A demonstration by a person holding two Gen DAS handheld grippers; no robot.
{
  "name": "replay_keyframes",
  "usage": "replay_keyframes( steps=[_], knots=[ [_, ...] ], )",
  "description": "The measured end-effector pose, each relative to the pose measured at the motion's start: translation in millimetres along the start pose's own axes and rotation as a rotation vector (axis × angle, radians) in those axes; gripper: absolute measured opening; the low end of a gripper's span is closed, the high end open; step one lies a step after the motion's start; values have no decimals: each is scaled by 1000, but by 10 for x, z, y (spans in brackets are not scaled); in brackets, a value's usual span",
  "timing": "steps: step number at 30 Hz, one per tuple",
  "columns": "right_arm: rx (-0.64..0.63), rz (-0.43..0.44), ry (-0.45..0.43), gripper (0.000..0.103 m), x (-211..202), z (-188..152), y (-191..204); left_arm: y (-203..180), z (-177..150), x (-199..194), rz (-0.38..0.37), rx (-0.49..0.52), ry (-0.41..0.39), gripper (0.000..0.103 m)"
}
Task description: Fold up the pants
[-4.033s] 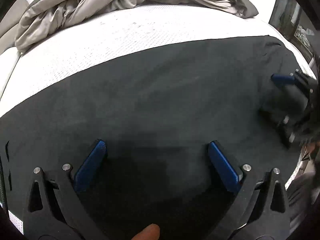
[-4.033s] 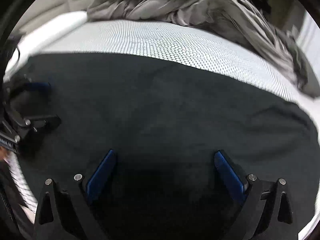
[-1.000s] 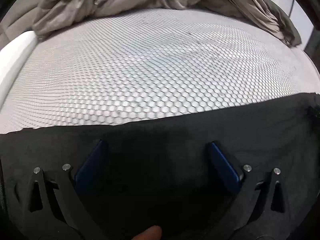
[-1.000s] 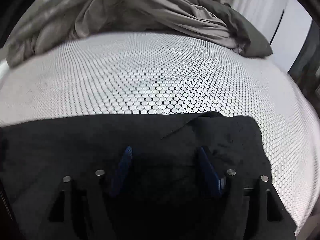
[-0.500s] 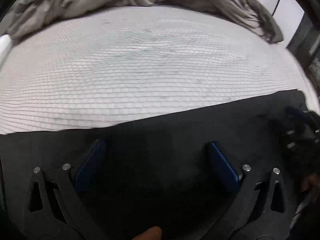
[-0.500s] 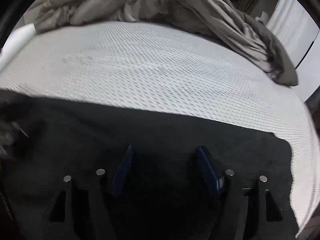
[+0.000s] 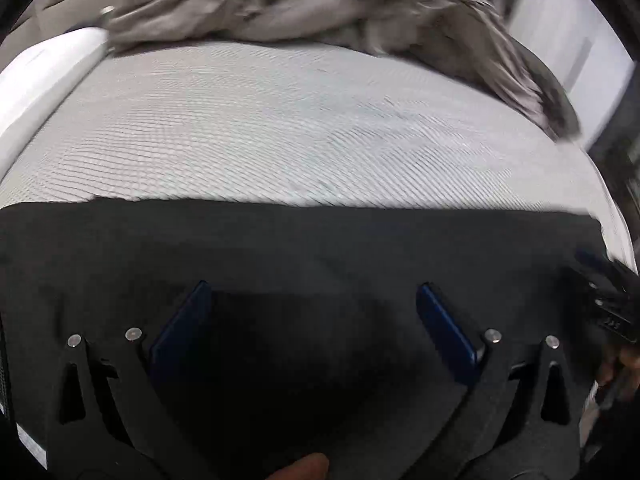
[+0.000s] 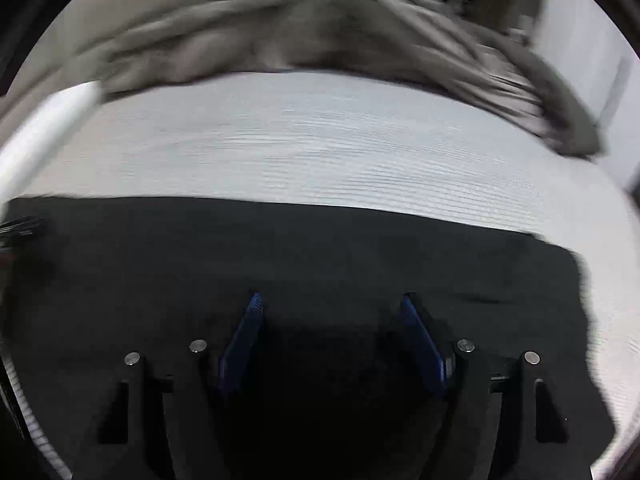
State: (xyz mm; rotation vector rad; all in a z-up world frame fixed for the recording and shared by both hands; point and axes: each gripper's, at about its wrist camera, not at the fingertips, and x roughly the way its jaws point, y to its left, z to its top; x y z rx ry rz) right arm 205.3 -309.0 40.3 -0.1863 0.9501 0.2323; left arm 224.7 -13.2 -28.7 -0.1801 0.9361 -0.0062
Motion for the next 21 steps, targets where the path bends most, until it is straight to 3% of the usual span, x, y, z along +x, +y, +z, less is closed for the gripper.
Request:
replay_keyframes(
  steps=[4,6,9,12,15,16,19,21],
  knots=[
    [-167,139,35,72,22,-106,775,-114,-321,22,74,153,73,94],
    [-252,89,65,72,92,-221,926,18,-365,-71,70,141,64,90],
    [-211,46,70,74,72,-293,647,429,-455,-261,97,112,43,84],
    [-135,-100,69,77,-5,-382,155,753,-635,-486,144,113,9,65],
    [-62,-257,61,77,-126,-533,-246,913,-766,-658,122,100,-9,45],
    [-36,-248,53,77,-190,-591,-318,903,-784,-693,115,95,-11,35],
    [45,-178,26,76,-357,-653,-309,700,-833,-863,-11,110,-30,35],
    [16,-46,-17,76,-452,-603,1,339,-843,-870,-96,166,-42,35]
  ],
)
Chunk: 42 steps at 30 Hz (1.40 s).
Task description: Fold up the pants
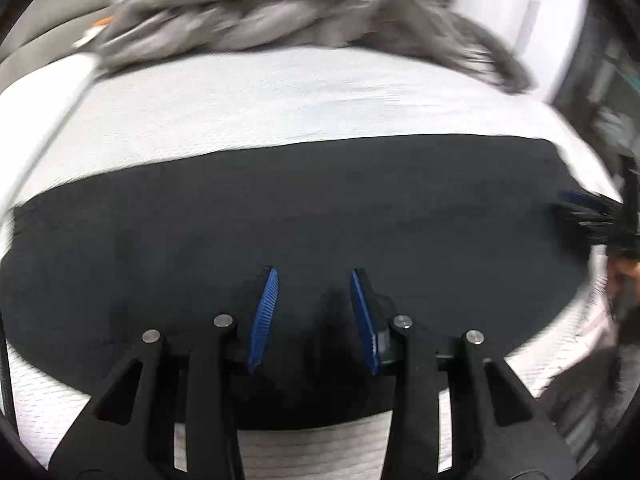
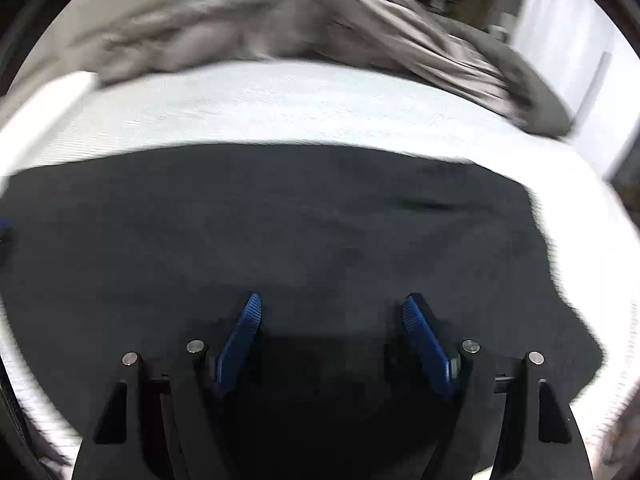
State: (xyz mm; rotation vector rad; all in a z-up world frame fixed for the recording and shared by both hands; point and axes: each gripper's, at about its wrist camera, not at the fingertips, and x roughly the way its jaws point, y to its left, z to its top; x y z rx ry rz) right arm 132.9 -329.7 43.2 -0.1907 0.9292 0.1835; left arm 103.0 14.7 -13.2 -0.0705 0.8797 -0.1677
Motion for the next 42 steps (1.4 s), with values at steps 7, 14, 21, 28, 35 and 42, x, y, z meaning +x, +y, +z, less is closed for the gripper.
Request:
replay_keyframes(
  steps=[7,14,21,28,35,42],
  knots=[
    [-268,209,18,76,74,-43,1155,-726,-153,351,-88,173,107,35],
    [-183,-103,2,80,-6,-375,-187,179,-287,7,-28,101,116,41],
    [128,-207,-56,73,-202,-424,-1150,381,-49,21,28,65,85,42],
    [10,18,-96,74,-100,-25,-233,58,372,216,-11,-60,23,49],
    [-236,51,2,74,305,-31,692,29,368,573,98,21,109,51],
    [-54,-199,39,81,323,-86,-133,588,139,274,144,-66,80,58]
  ],
)
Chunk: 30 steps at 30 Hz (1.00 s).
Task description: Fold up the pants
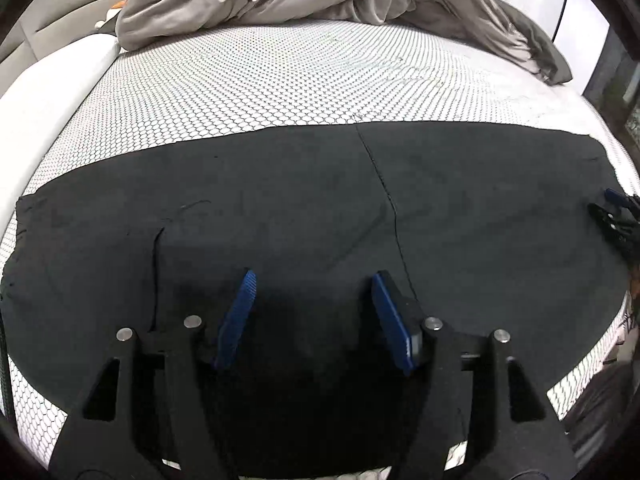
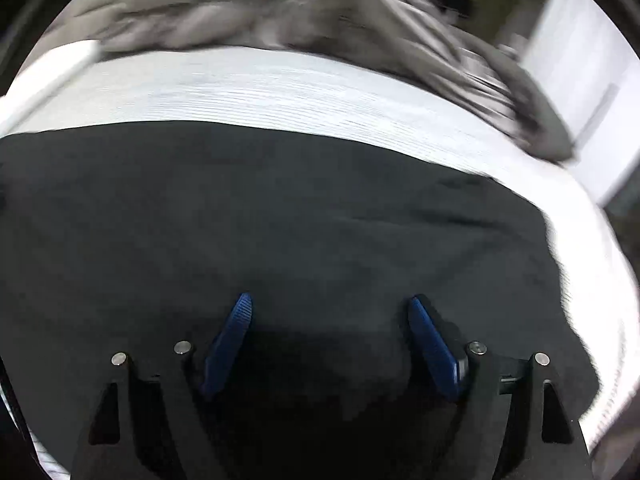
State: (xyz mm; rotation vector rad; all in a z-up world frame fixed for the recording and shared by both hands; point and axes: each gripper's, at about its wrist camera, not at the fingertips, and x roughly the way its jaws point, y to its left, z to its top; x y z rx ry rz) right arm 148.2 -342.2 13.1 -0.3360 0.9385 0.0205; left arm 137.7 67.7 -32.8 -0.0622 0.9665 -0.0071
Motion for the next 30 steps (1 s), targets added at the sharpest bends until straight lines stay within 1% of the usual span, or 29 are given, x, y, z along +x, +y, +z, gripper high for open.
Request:
replay_keyframes(
  steps=[1,2,4,5,6,7,9,10,11,12,13,14,15,16,17,18,19,21,22,24,26,29,30],
  knots=[
    [17,3,4,81,45,36,-40,-12,-2,-25,8,-4,-2,58],
    [45,27,8,80,24,43,-82,-40,7,-58,9,-10,-6,58],
    [72,71,2,79,-43,77,-56,-110,38,-141,-39,-27,-24,58],
    [76,108,-10,79,-68,132,-23,-163,76,-173,-68,-31,-37,58],
    [58,157,-26,79,-131,191,94,-251,153,-176,-82,-27,-48,58],
    [44,182,-38,79,-242,147,143,-309,241,-127,-82,-22,-51,58],
    [16,244,-57,79,-274,278,356,-496,450,23,-95,-20,-43,58],
    [11,287,-52,79,-267,336,470,-570,563,118,-107,-30,-33,58],
    [8,324,-49,79,-258,376,560,-664,642,224,-117,-38,-17,58],
    [4,367,-45,79,-186,462,615,-791,713,367,-127,-22,10,58],
    [-7,383,-38,79,-92,532,632,-908,776,507,-114,4,36,58],
    [-23,375,-30,79,-83,520,729,-982,782,639,-61,36,79,58],
    [-46,347,-20,79,-36,532,769,-992,772,699,-45,45,90,58],
    [-69,318,-8,79,16,547,786,-973,757,692,-56,41,81,58],
    [-89,291,4,79,-23,462,879,-903,759,665,-64,30,77,57],
    [-105,258,6,79,-11,419,870,-808,753,627,-53,19,68,56],
    [-116,231,2,80,-11,401,836,-708,756,613,-9,10,62,56],
    [-105,201,1,80,-23,360,719,-400,695,576,118,-23,44,59],
    [-90,189,7,80,-25,340,649,-229,651,545,151,-49,32,59],
    [-66,174,10,80,-37,301,556,54,579,483,163,-107,10,59],
    [-60,175,9,80,15,298,471,179,542,443,152,-142,-6,59],
    [-64,170,7,80,-3,287,476,121,545,337,127,-108,-13,59],
    [-67,168,6,80,-12,277,468,124,541,281,121,-105,-29,59]
  ],
)
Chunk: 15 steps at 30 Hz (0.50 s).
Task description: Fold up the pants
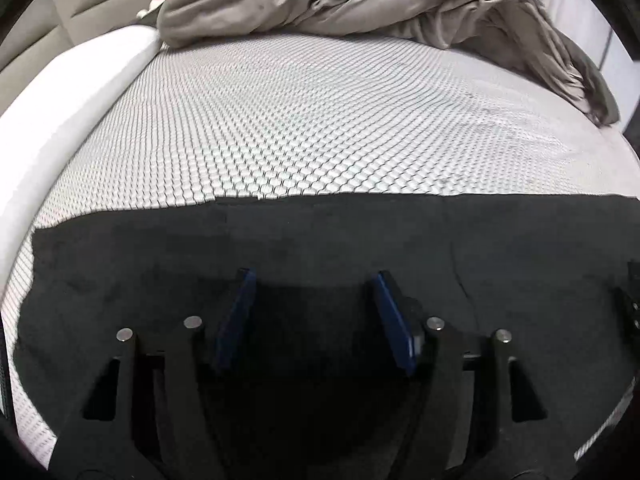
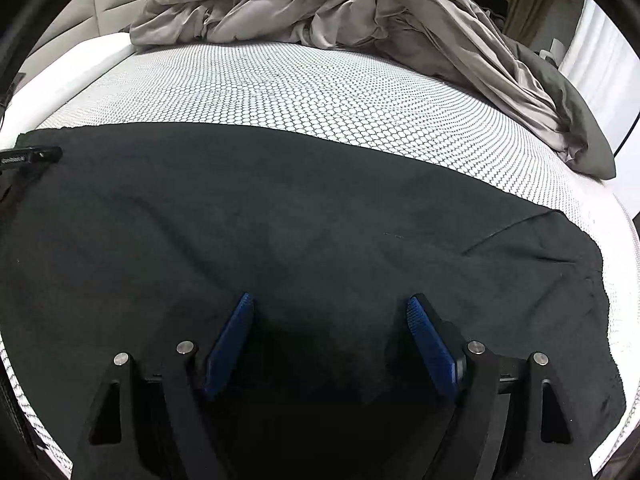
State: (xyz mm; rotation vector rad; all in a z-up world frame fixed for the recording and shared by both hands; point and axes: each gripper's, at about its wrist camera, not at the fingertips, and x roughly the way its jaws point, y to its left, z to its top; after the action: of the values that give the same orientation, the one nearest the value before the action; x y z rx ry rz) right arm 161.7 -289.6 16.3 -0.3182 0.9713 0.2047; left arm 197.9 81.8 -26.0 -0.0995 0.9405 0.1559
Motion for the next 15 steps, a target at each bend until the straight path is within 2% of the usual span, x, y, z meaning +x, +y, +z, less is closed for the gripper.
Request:
replay_keyframes(
  steps=[2,4,6,8,9,10,11,12,13,15],
  knots=[
    [1,3,1,80,-8,-3,1,117,33,-143,16,-24,-49,59],
    [-3,4,0,80,-12,19,4,332,25,-231,76,-59,-76,59],
    [-11,5,-1,80,-4,23,-4,645,-6,-174,160,-104,-34,56],
    [-14,6,0,80,-12,22,37,897,-70,-36,199,-135,22,36],
    [-16,8,1,80,-11,23,33,1012,-118,32,188,-150,49,34],
    [-17,9,1,80,-4,27,36,1136,-158,33,191,-179,41,33],
    [-18,11,2,80,-1,26,36,1265,-182,-10,256,-218,22,30],
    [-18,12,3,80,2,26,37,1363,-203,-59,321,-247,8,23],
    [-17,13,4,81,14,35,18,1469,-242,-130,332,-288,-13,8],
    [-17,11,5,81,20,41,31,1535,-316,-238,267,-316,-35,8]
  ],
)
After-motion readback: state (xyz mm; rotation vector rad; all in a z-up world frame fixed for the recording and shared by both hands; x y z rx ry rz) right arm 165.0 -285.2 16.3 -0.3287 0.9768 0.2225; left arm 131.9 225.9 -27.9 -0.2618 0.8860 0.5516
